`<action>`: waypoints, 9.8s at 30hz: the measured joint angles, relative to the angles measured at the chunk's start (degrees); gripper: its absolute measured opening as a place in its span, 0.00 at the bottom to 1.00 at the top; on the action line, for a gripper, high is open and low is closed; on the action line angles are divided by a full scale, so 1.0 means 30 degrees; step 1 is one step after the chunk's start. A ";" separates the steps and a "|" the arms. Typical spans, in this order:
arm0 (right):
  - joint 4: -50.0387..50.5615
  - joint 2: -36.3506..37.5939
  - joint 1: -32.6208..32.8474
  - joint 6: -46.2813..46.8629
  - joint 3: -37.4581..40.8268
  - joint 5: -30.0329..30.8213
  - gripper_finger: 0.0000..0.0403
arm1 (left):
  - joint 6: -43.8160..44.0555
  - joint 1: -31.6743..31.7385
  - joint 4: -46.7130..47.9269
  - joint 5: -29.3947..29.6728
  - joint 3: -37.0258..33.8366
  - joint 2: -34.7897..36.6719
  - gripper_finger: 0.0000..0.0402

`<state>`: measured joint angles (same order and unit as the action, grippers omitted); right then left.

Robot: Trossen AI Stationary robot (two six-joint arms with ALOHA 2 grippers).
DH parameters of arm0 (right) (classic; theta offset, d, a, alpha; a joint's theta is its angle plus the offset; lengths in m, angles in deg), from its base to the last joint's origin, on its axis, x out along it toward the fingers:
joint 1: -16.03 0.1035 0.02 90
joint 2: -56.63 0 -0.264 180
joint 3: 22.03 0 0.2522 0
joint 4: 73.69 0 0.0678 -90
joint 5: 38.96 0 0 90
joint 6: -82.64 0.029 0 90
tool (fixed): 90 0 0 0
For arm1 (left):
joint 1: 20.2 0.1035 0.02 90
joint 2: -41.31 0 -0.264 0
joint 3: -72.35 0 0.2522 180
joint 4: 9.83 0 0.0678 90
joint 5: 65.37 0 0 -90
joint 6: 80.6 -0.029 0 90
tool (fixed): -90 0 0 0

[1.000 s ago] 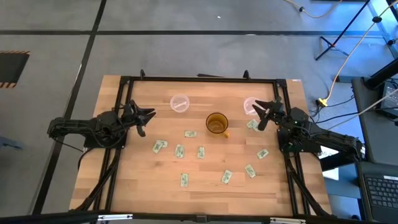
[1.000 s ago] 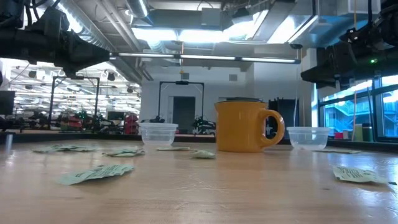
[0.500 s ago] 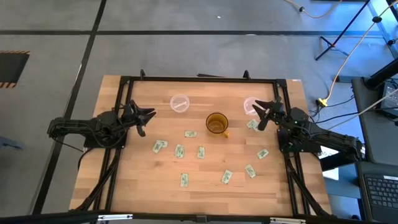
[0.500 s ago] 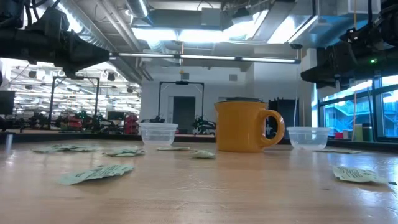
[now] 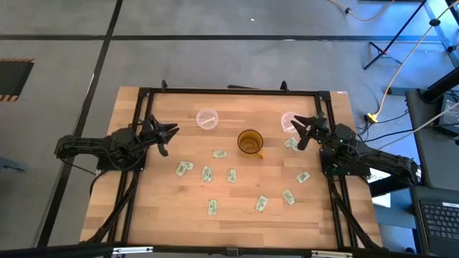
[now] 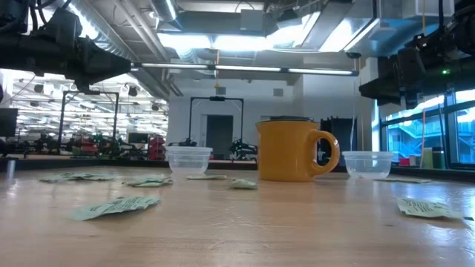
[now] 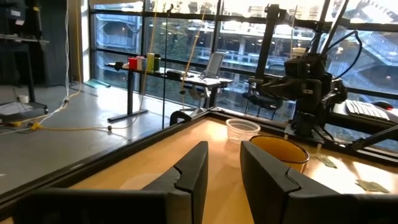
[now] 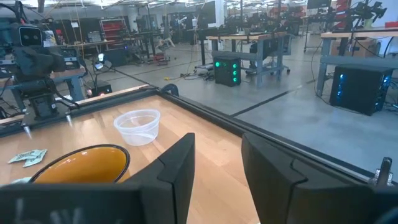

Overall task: Pick and place Stevia / Truvia into bins
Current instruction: Put the white stevia packet into the right transparent container

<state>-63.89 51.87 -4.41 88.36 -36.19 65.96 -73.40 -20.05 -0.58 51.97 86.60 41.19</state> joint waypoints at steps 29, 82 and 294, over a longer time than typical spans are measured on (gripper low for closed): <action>-0.0316 0.0007 -0.0001 -0.1031 -0.0001 -0.0014 0.34 | 0.1373 0.0000 0.0168 -0.1646 0.0000 -0.3157 0.22; 1.5799 -2.6250 0.2899 0.8974 -1.3770 -0.2147 0.23 | 0.1355 0.0001 0.0168 -0.1643 0.0000 -0.3300 0.22; 2.1752 -2.5383 0.5845 1.0334 -1.6431 0.0029 0.11 | 0.0488 0.0007 0.0240 -0.0987 0.0000 -0.3300 0.22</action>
<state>1.36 -24.28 13.12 119.36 -85.49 66.04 -71.93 -20.03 0.14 49.01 86.60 31.29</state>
